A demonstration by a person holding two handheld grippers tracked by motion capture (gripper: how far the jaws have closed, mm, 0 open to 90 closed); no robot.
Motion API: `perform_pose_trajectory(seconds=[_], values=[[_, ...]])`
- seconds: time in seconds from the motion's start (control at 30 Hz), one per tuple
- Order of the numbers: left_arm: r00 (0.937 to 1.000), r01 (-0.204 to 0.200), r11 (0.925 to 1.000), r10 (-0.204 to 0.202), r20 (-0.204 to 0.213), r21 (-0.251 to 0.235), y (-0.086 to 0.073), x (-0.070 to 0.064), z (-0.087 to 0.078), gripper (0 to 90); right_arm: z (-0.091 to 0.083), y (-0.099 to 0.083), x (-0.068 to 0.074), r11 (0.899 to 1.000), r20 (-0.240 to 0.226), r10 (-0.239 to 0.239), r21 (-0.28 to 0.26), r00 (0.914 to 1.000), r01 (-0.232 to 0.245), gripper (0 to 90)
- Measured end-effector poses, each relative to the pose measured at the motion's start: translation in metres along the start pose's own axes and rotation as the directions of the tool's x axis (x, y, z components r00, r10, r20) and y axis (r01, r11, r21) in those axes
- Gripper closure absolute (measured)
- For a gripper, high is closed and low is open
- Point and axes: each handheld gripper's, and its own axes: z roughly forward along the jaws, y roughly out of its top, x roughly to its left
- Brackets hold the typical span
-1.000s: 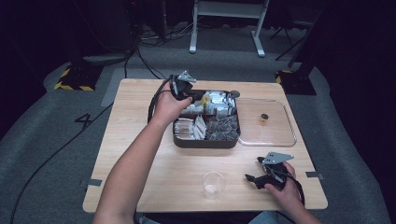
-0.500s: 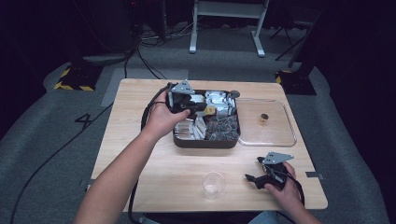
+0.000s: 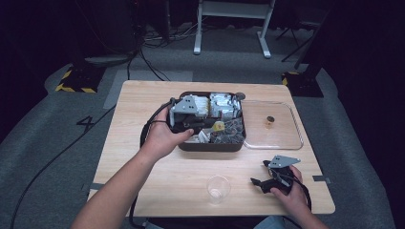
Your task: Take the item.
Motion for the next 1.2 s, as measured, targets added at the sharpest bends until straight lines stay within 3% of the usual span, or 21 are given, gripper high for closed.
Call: perform_pose_trajectory(seconds=[0.2, 0.47, 0.9, 1.2], values=[[0.9993, -0.015, 0.9998, 0.016, 0.035, -0.011, -0.011, -0.022, -0.001, 90.0, 0.0, 0.0, 0.0, 1.0, 0.001, -0.001, 0.0, 1.0, 0.001, 8.2], [0.9987, -0.025, 0.9997, 0.025, 0.043, -0.003, -0.028, -0.045, 0.003, 90.0, 0.0, 0.0, 0.0, 1.0, 0.001, -0.001, 0.001, 1.0, 0.001, 8.2], [0.9951, -0.019, 0.9998, 0.02, 0.097, -0.012, -0.056, -0.071, 0.016, 90.0, 0.0, 0.0, 0.0, 1.0, 0.001, -0.001, 0.0, 1.0, 0.001, 8.2], [0.9916, -0.021, 0.9998, 0.021, 0.128, -0.001, -0.073, -0.081, 0.028, 90.0, 0.0, 0.0, 0.0, 1.0, 0.0, -0.001, 0.001, 1.0, 0.001, 8.2]])
